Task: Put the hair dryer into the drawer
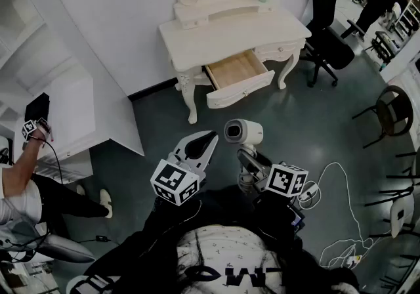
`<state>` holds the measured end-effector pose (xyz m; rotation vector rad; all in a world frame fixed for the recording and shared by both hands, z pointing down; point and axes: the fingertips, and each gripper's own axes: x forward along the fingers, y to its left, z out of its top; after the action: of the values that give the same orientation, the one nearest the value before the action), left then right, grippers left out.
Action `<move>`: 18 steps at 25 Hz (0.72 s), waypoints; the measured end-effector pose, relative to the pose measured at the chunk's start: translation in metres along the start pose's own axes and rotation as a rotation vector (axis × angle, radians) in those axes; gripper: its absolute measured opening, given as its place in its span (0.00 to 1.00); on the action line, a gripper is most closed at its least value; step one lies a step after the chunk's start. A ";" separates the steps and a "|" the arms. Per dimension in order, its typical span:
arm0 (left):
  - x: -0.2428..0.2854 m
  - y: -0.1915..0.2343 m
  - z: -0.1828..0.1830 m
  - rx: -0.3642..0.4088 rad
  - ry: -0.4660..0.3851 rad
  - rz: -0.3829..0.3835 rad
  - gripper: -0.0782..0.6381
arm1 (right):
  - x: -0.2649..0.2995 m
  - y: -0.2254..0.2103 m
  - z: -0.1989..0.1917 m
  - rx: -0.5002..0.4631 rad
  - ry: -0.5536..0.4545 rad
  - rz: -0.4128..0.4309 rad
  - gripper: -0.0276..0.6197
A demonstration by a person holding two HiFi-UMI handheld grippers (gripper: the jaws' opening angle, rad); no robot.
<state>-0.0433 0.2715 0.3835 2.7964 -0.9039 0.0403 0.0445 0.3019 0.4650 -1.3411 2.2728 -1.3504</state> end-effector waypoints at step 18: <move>-0.010 0.009 -0.006 0.029 0.019 -0.030 0.11 | 0.004 0.001 -0.011 0.009 -0.028 -0.045 0.36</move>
<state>-0.0563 0.2716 0.3896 2.8310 -0.8636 0.0765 0.0356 0.3059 0.4715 -1.4066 2.2288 -1.3460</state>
